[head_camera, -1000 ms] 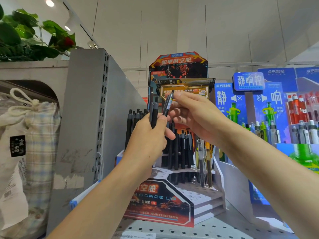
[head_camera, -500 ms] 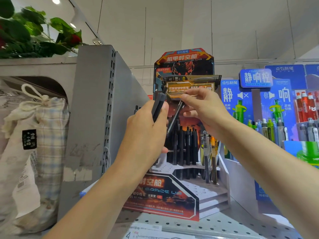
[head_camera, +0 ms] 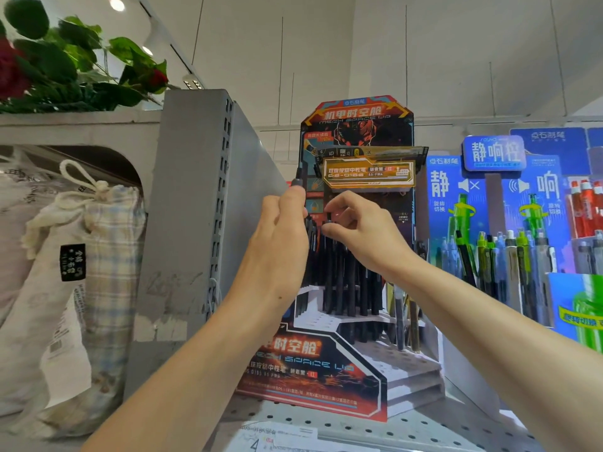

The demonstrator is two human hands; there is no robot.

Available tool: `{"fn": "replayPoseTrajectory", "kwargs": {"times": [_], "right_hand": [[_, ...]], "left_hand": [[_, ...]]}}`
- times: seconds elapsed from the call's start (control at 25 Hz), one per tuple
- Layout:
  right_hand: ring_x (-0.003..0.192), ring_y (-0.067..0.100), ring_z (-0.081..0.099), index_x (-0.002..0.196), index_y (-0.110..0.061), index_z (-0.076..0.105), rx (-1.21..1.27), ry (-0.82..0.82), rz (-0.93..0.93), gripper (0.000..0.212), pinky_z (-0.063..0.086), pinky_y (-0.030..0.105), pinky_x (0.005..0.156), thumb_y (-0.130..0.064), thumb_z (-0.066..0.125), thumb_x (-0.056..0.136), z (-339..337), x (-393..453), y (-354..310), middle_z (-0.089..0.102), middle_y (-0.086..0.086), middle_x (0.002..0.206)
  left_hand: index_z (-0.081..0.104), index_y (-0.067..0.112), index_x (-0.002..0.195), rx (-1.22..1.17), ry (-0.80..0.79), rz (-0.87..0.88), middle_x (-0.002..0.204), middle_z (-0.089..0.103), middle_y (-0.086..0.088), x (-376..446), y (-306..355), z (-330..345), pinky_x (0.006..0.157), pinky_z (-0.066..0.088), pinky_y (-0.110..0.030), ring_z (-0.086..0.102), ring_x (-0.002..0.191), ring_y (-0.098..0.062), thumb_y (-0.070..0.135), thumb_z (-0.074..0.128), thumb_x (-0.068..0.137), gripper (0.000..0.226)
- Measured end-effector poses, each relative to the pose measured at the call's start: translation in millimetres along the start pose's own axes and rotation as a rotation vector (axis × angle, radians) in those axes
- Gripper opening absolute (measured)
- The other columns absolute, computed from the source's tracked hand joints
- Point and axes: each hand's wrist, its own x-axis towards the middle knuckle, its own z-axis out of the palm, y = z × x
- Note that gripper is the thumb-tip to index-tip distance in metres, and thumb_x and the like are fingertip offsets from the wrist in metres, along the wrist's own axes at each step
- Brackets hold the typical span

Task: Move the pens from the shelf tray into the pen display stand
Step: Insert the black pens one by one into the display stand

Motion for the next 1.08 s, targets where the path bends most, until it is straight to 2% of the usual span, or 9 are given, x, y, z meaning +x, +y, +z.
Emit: {"fn": "replayPoseTrajectory", "kwargs": {"times": [0.08, 0.16, 0.36, 0.52, 0.64, 0.72, 0.8, 0.92, 1.08], "right_hand": [[0.087, 0.013, 0.063, 0.107, -0.025, 0.063, -0.037, -0.026, 0.01, 0.021, 0.049, 0.027, 0.07, -0.032, 0.073, 0.09, 0.9, -1.3, 1.7, 0.067, -0.009, 0.091], [0.09, 0.016, 0.062, 0.1, -0.024, 0.066, -0.098, -0.054, 0.011, 0.016, 0.052, 0.035, 0.076, -0.034, 0.072, 0.09, 0.9, -3.1, 3.2, 0.067, -0.008, 0.091], [0.092, 0.016, 0.062, 0.089, -0.019, 0.072, -0.127, -0.096, 0.02, 0.013, 0.052, 0.037, 0.083, -0.032, 0.072, 0.091, -2.5, -1.5, 1.4, 0.068, -0.007, 0.087], [0.093, 0.014, 0.062, 0.099, -0.019, 0.075, -0.151, -0.184, 0.011, 0.011, 0.043, 0.027, 0.078, -0.028, 0.069, 0.093, -7.9, -0.6, -2.3, 0.069, -0.007, 0.092], [0.103, 0.013, 0.065, 0.119, -0.02, 0.072, -0.141, -0.252, 0.022, 0.025, 0.049, 0.028, 0.088, -0.026, 0.066, 0.095, -14.1, -2.3, -3.0, 0.073, -0.004, 0.109], [0.102, 0.01, 0.067, 0.12, -0.022, 0.07, -0.005, -0.151, 0.026, 0.024, 0.052, 0.031, 0.092, -0.026, 0.063, 0.097, -18.7, -3.5, -4.7, 0.074, -0.004, 0.11], [0.09, 0.01, 0.068, 0.108, -0.021, 0.073, 0.383, -0.074, 0.096, 0.018, 0.053, 0.032, 0.082, -0.031, 0.06, 0.099, -25.3, -2.8, -8.9, 0.075, -0.004, 0.099], [0.074, 0.014, 0.063, 0.112, -0.015, 0.07, 0.874, -0.248, 0.143, 0.029, 0.05, 0.024, 0.063, -0.039, 0.062, 0.097, -37.2, -1.9, -16.4, 0.069, 0.005, 0.089], [0.068, 0.013, 0.068, 0.107, -0.013, 0.07, 0.914, -0.323, 0.118, 0.015, 0.054, 0.021, 0.059, -0.02, 0.069, 0.093, -40.3, 0.7, -19.1, 0.073, 0.004, 0.086]], "left_hand": [[0.052, 0.029, 0.092, -0.005, 0.001, 0.017, 0.076, 0.046, 0.006, 0.0, -1.1, 0.5, 0.083, 0.041, -0.066, 0.042, 0.076, -0.021, 0.05, 0.033, 0.089, 0.029], [0.056, 0.029, 0.092, 0.024, 0.024, 0.051, 0.077, 0.049, 0.006, 2.7, -5.4, 0.5, 0.067, 0.036, -0.048, 0.042, 0.077, -0.023, 0.037, 0.034, 0.099, 0.024], [0.063, 0.044, 0.104, 0.108, -0.024, 0.203, 0.064, 0.048, 0.008, 0.1, -11.8, -1.2, 0.049, 0.034, -0.021, 0.04, 0.049, -0.004, 0.046, 0.031, 0.107, 0.032], [0.062, 0.033, 0.104, 0.063, -0.028, 0.086, 0.071, 0.054, 0.007, 3.1, -12.5, 4.4, 0.054, 0.034, -0.027, 0.044, 0.058, -0.008, 0.03, 0.031, 0.106, 0.03], [0.061, 0.037, 0.11, 0.088, -0.062, 0.114, 0.066, 0.058, 0.009, 2.1, -13.5, 5.0, 0.058, 0.037, -0.025, 0.046, 0.057, -0.007, 0.032, 0.032, 0.109, 0.029], [0.06, 0.046, 0.112, 0.103, -0.116, 0.149, 0.062, 0.055, 0.006, -1.4, -13.6, 4.2, 0.046, 0.034, -0.021, 0.039, 0.046, -0.006, 0.039, 0.031, 0.109, 0.03], [0.06, 0.042, 0.108, 0.102, -0.113, 0.11, 0.059, 0.053, 0.006, -0.7, -16.4, 6.3, 0.041, 0.031, -0.021, 0.034, 0.041, -0.006, 0.039, 0.031, 0.109, 0.03], [0.06, 0.028, 0.103, 0.064, -0.068, 0.004, 0.064, 0.057, 0.005, 3.0, -18.8, 12.5, 0.048, 0.029, -0.027, 0.039, 0.047, -0.008, 0.031, 0.034, 0.108, 0.027], [0.058, 0.026, 0.106, 0.025, -0.088, 0.009, 0.064, 0.059, 0.008, 1.1, -17.8, 15.6, 0.043, 0.034, -0.022, 0.042, 0.049, -0.007, 0.031, 0.04, 0.107, 0.019]]}}
